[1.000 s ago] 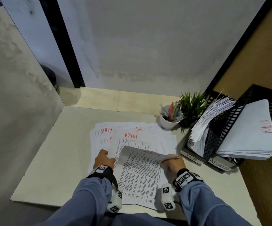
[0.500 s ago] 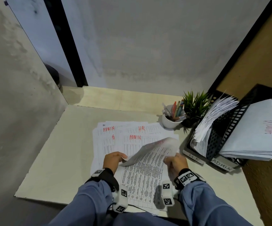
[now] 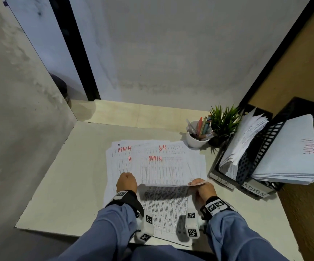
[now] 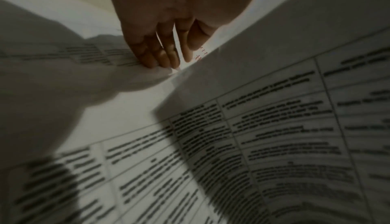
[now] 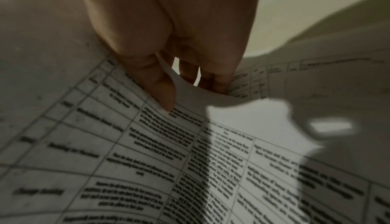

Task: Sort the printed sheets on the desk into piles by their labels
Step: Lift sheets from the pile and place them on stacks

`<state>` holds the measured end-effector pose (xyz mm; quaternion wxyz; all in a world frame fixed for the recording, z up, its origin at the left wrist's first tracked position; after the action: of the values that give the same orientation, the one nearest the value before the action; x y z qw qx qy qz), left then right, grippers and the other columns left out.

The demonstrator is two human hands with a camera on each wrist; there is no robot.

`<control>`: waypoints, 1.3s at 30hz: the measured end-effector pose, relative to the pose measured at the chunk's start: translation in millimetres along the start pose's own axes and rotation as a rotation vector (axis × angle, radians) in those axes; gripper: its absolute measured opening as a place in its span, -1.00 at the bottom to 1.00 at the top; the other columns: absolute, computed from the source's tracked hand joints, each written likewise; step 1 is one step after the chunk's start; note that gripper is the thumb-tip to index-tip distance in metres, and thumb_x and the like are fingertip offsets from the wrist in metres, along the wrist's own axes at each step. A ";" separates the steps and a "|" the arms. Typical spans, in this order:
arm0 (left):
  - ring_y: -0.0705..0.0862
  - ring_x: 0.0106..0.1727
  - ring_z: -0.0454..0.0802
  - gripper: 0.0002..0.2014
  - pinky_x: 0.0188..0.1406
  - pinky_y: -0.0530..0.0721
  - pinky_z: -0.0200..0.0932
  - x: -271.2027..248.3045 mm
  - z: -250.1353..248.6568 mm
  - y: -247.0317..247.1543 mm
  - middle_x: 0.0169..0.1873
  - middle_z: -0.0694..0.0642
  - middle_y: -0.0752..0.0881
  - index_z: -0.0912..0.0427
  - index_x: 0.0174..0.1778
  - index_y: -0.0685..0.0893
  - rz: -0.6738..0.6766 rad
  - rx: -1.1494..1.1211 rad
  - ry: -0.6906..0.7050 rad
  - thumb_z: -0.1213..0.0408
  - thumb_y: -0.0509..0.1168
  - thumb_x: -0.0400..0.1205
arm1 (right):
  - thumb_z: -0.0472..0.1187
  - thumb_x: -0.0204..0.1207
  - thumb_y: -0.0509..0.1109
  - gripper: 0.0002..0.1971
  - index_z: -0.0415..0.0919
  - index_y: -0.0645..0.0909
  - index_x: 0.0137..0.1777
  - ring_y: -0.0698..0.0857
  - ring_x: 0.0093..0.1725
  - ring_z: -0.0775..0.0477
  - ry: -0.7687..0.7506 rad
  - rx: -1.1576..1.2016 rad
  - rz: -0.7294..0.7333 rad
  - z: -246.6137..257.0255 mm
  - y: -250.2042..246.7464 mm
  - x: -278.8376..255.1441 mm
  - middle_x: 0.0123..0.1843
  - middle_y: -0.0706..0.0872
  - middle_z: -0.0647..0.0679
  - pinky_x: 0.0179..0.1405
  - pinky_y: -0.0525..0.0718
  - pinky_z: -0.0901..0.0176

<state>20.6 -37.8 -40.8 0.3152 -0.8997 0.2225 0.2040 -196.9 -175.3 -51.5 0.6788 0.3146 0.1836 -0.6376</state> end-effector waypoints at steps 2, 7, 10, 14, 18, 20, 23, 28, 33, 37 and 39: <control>0.58 -0.07 0.18 -0.74 -0.12 0.42 -0.15 5.2 -2.4 1.8 0.00 0.29 0.67 0.34 -0.01 0.61 0.028 0.023 -0.014 0.31 0.04 0.70 | -0.67 0.29 -0.01 -0.53 -0.27 0.50 -0.68 0.54 -0.45 -0.16 -0.009 -0.020 0.010 0.9 -7.6 -0.8 -0.43 0.57 -0.27 -0.54 0.57 0.25; 0.45 -0.30 0.06 -0.69 -0.17 0.46 -0.18 13.8 -1.3 5.6 -0.39 0.13 0.48 0.12 -0.49 0.41 0.175 0.045 0.008 0.30 0.36 0.52 | -0.67 0.26 -0.01 -0.53 -0.27 0.50 -0.70 0.55 -0.43 -0.17 0.013 -0.009 -0.005 -1.1 -3.7 -1.2 -0.43 0.57 -0.26 -0.49 0.61 0.21; 0.63 -0.08 0.14 -0.78 0.12 0.65 -0.04 7.7 -2.8 3.9 -0.18 0.12 0.63 0.15 -0.19 0.62 0.212 0.009 0.012 0.32 0.54 0.38 | -0.67 0.29 -0.03 -0.57 -0.31 0.47 -0.63 0.54 -0.44 -0.17 0.001 0.000 -0.014 0.3 -3.6 -3.4 -0.46 0.57 -0.25 -0.47 0.60 0.20; 0.46 -0.37 0.04 -0.75 -0.24 0.47 -0.16 1.7 -9.9 1.5 -0.50 0.09 0.48 0.14 -0.47 0.53 0.176 0.074 0.250 0.40 0.48 0.40 | -0.69 0.32 -0.04 -0.48 -0.28 0.52 -0.68 0.54 -0.47 -0.18 -0.019 0.040 -0.031 -1.4 -1.1 -1.6 -0.56 0.58 -0.26 -0.58 0.63 0.32; 0.67 -0.13 0.16 -0.86 -0.03 0.62 0.02 0.0 -13.2 -2.0 -0.23 0.22 0.71 0.16 -0.27 0.73 0.172 -0.036 0.341 0.43 0.30 0.55 | -0.74 0.29 -0.02 -0.46 -0.26 0.51 -0.71 0.55 -0.57 -0.07 -0.010 -0.002 -0.032 1.2 -0.8 -3.8 -0.62 0.57 -0.16 -0.59 0.57 0.32; 0.67 -0.04 0.18 -0.68 0.08 0.63 0.09 2.7 -9.8 -3.1 -0.17 0.14 0.74 0.11 -0.39 0.75 0.198 -0.139 0.300 0.54 0.19 0.51 | -0.73 0.35 -0.04 -0.59 -0.36 0.46 -0.53 0.50 -0.53 -0.07 0.007 -0.032 -0.057 5.7 -0.4 -7.2 -0.51 0.50 -0.19 -0.65 0.48 0.38; 0.65 -0.14 0.21 -0.58 0.04 0.61 0.07 4.1 -5.5 -2.9 -0.39 0.08 0.75 0.15 -0.59 0.73 0.272 -0.300 0.177 0.66 0.12 0.39 | -0.73 0.32 0.02 -0.65 -0.36 0.49 -0.43 0.53 -0.58 0.00 0.090 -0.083 -0.105 6.2 -4.2 -5.5 -0.49 0.52 -0.17 -0.69 0.45 0.43; 0.57 -0.19 0.08 -0.96 -0.14 0.53 -0.10 -11.7 -19.2 -5.9 -0.36 0.12 0.62 0.27 -0.26 0.59 0.327 -0.230 0.087 0.43 0.32 0.41 | -0.69 0.19 0.16 -0.74 -0.33 0.46 -0.44 0.43 -0.61 0.04 0.098 -0.210 -0.102 12.5 -0.2 -10.1 -0.66 0.43 -0.06 -0.59 0.39 0.34; 0.41 0.49 -0.01 -0.24 0.61 0.21 0.06 -28.2 -33.1 -1.2 0.44 -0.03 0.48 0.07 0.54 0.39 0.447 -0.462 0.085 -0.31 0.21 0.49 | -0.66 0.41 0.23 -0.64 -0.55 0.50 0.23 0.57 0.24 -0.28 0.050 -0.212 0.034 43.1 21.4 -32.6 0.18 0.62 -0.33 0.37 0.44 -0.16; 0.68 0.19 0.17 -0.85 0.30 0.59 0.01 -49.7 -66.0 -1.4 0.02 0.06 0.74 0.11 0.02 0.67 0.455 -0.398 0.310 0.25 0.39 0.56 | -0.60 0.49 0.21 -0.68 -0.62 0.49 0.26 0.67 0.14 -0.26 -0.132 -0.160 0.146 71.4 47.4 -55.9 0.25 0.64 -0.38 0.31 0.55 -0.04; 0.74 0.03 0.16 -0.86 -0.03 0.76 -0.12 -59.3 -85.9 -6.7 -0.11 0.06 0.76 0.03 -0.05 0.68 0.376 -0.383 0.430 0.33 0.35 0.53 | -0.55 0.52 0.24 -0.73 -0.42 0.62 0.17 0.72 -0.10 -0.05 -0.324 -0.189 0.164 90.9 58.6 -72.3 0.00 0.75 -0.18 -0.06 0.73 0.29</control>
<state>-4.9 -73.5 54.2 0.0432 -0.9081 0.4037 0.1022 -161.8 -181.8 73.7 0.7755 0.1567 0.1050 -0.6025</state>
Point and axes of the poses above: each hand's wrist, its own x-axis towards the middle knuckle, its own y-axis out of the palm, z = x × y, the point moved 2 cm from there along x, towards the middle knuckle
